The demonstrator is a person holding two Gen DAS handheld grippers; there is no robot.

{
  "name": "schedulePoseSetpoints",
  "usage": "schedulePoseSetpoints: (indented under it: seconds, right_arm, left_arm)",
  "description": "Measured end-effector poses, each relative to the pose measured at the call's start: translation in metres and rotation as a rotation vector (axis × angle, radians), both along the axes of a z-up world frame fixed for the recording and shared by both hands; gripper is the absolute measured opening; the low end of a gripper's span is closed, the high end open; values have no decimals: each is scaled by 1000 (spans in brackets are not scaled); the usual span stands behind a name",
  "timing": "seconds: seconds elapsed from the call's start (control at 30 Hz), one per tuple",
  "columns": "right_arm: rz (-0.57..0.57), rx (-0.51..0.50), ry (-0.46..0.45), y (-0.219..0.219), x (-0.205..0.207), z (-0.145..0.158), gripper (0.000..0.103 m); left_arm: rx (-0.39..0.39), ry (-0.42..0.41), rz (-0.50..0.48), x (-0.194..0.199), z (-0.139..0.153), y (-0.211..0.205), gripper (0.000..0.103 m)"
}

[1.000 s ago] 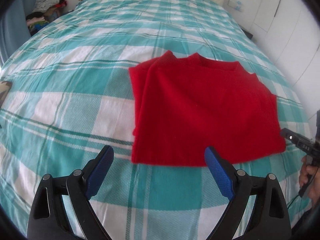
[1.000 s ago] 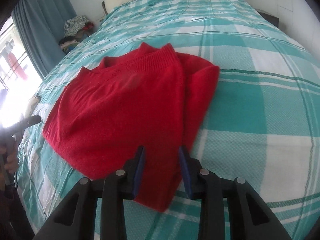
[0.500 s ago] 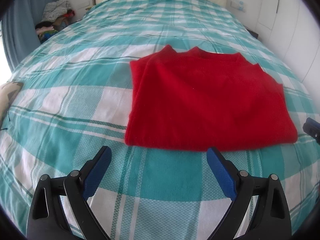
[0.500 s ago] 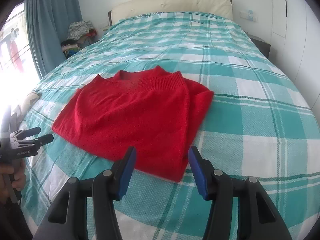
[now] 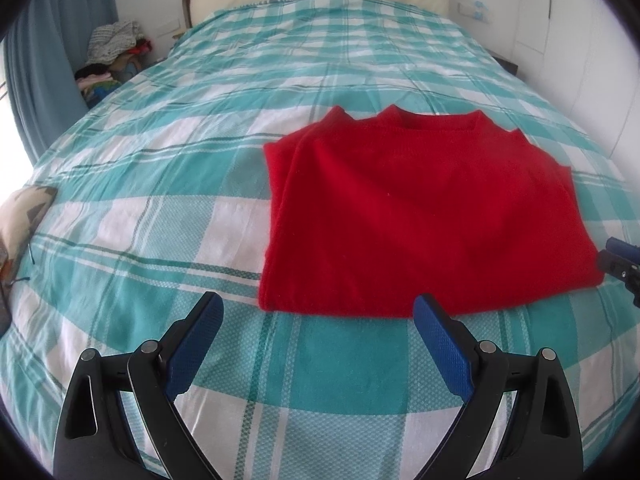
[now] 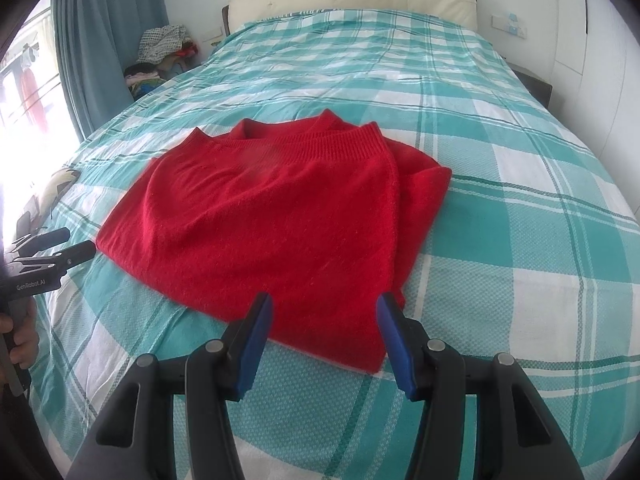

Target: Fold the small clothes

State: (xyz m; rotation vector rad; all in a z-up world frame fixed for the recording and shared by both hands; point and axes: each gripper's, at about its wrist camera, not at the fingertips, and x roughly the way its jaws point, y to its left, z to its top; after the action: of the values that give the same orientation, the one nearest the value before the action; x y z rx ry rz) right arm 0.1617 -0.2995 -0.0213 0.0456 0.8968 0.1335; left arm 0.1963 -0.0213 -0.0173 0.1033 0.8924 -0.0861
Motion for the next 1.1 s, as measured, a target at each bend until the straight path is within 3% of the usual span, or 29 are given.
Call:
schedulePoseSetpoints:
  seconds: [0.23, 0.53, 0.63, 0.8, 0.9, 0.97, 1.03, 1.1]
  right_arm:
    - [-31, 16, -6, -10, -1, 4, 54]
    - [-119, 150, -8, -45, 7, -1, 55]
    - [-140, 179, -9, -60, 24, -10, 69]
    - [-215, 406, 64, -97, 65, -34, 69]
    - [-203, 466, 113, -96, 84, -44, 68]
    - [-187, 449, 141, -87, 92, -47, 58]
    - [-161, 405, 193, -74, 98, -51, 15]
    - [-160, 316, 202, -62, 101, -45, 12]
  left_arm:
    - [8, 15, 15, 1, -3, 3, 97]
    - [0, 5, 29, 3, 5, 11, 97]
    - [-9, -2, 40, 5, 9, 17, 97]
    - [-42, -3, 73, 7, 16, 33, 97]
    - [-61, -9, 87, 6, 22, 43, 97]
    - [-74, -11, 97, 6, 25, 51, 97]
    - [-92, -12, 107, 6, 29, 59, 97]
    - [-107, -14, 122, 4, 32, 68, 97]
